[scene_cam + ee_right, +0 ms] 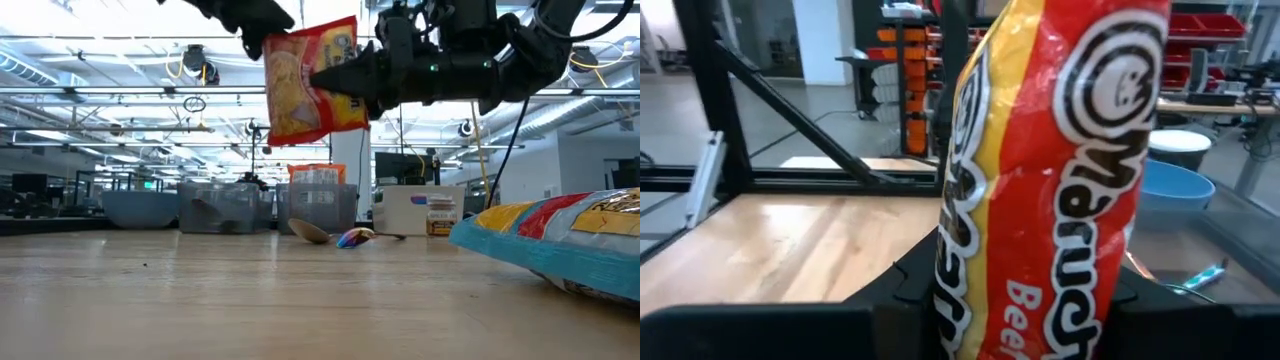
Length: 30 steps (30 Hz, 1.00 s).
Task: Pick & Place Food Item
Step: Put the red noodle pack into the right black bin
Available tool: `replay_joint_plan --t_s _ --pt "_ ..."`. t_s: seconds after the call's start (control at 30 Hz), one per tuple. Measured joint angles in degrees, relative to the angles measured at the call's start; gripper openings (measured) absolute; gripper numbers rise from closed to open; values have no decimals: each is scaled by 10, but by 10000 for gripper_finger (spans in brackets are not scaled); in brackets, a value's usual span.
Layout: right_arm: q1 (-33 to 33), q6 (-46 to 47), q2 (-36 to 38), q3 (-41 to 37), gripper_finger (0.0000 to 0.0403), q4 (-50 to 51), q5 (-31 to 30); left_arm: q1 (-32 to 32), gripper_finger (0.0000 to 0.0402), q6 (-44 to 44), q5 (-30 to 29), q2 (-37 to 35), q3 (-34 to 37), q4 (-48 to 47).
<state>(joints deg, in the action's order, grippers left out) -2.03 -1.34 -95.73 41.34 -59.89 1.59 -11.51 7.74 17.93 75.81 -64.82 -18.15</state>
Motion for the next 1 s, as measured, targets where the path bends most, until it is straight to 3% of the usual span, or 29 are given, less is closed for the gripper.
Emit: replay_joint_plan --t_s 0.23,0.8,1.0 --pt "2 0 1 0 118 6 0 -1 223 -18 1 0 65 137" --pt "2 -8 1 0 118 -2 -3 -1 221 -38 33 41 66 160" --pt "3 -7 1 1 117 2 -1 -6 159 -38 63 44 66 189"
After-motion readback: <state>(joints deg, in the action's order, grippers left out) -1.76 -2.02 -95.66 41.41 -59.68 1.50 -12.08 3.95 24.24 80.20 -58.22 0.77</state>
